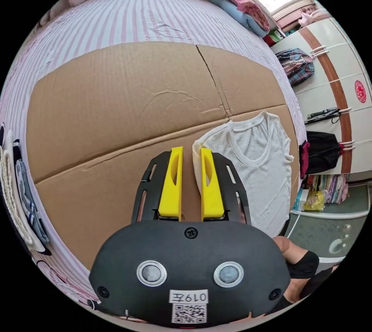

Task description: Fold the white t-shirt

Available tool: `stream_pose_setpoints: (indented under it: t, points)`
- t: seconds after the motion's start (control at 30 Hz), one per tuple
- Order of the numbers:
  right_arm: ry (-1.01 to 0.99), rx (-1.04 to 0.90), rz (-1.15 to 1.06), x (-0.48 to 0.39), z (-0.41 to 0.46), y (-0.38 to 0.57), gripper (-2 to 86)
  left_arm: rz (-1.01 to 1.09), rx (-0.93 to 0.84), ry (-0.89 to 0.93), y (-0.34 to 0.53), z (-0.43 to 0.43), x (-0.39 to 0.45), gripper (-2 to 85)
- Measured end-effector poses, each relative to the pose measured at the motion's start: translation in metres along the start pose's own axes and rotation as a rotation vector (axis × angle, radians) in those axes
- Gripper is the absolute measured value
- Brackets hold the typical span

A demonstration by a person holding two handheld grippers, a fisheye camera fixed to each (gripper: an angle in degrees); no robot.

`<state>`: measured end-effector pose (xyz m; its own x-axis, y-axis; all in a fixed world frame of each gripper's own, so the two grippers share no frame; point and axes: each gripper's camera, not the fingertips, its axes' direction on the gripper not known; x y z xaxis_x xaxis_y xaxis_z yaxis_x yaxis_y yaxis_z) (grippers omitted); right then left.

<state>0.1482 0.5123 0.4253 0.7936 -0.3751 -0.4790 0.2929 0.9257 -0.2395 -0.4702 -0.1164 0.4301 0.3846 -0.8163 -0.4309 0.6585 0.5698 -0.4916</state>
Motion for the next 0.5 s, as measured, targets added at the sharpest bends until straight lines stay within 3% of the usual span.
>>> stream_pose_setpoints:
  t: [0.13,0.33,0.5]
  points:
    - [-0.009,-0.001,0.009,-0.012,-0.014,0.024,0.2,-0.060,0.028,0.086,0.032,-0.021,-0.006,4.9]
    - [-0.006,-0.008,0.011,-0.034,-0.042,0.066,0.3,-0.005,0.048,0.001,0.084,-0.050,0.023,2.4]
    - [0.159,0.052,0.002,-0.053,-0.098,0.111,0.7,0.055,0.132,-0.083,0.147,-0.085,0.059,1.7]
